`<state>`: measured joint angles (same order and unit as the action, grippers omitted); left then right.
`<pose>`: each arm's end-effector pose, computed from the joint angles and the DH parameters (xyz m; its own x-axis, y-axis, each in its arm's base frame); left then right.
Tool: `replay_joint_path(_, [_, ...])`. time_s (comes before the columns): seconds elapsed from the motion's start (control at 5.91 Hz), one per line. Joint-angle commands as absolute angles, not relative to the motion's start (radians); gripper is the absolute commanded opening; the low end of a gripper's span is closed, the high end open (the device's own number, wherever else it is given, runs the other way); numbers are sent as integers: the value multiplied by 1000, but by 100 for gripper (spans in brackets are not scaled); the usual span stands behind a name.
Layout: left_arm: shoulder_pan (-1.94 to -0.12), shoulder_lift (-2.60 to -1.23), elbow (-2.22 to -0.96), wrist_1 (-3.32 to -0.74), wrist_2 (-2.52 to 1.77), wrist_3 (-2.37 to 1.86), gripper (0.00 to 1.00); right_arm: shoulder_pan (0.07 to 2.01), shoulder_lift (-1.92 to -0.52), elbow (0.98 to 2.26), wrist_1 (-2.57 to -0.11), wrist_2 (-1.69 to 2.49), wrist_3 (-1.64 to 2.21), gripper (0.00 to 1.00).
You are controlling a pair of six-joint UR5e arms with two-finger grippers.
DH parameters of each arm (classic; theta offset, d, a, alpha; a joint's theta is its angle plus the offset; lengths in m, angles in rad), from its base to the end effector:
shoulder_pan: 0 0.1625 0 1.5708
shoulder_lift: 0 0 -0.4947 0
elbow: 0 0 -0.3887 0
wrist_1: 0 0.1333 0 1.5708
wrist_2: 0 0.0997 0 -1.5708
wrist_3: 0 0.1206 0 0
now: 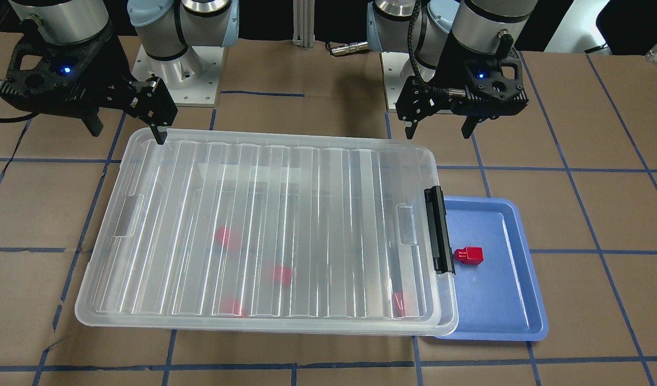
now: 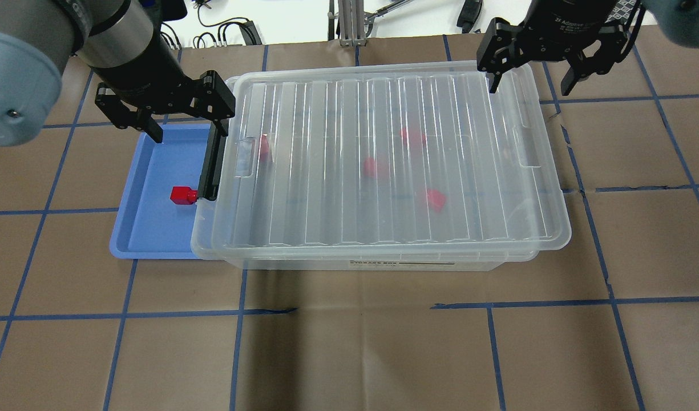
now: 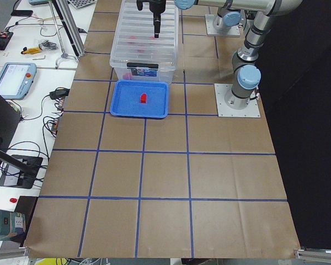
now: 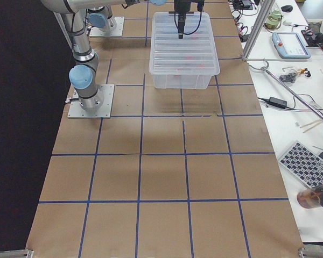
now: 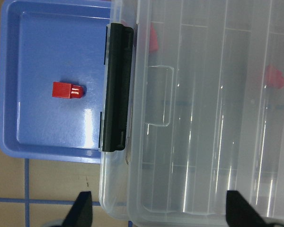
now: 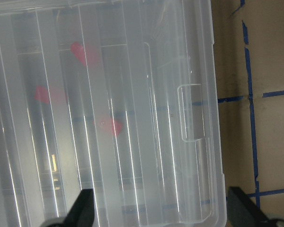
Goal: Place red block in blue tray from box
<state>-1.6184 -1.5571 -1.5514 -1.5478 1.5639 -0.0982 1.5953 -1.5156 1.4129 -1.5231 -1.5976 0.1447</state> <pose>-0.1572 -0.4811 0.5552 -0.9987 -0.0500 0.0123 -0.0506 0.9972 -0.0551 0.1428 -0.5168 0.5814 -0.9925 0.1212 0.0186 0.1199 0.9911 -0.0583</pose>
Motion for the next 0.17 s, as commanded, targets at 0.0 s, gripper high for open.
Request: replay_joint_path(0.0, [-1618, -1557, -1552, -1548, 1563, -97, 99, 1595, -1516, 1416, -1523, -1601, 143, 100])
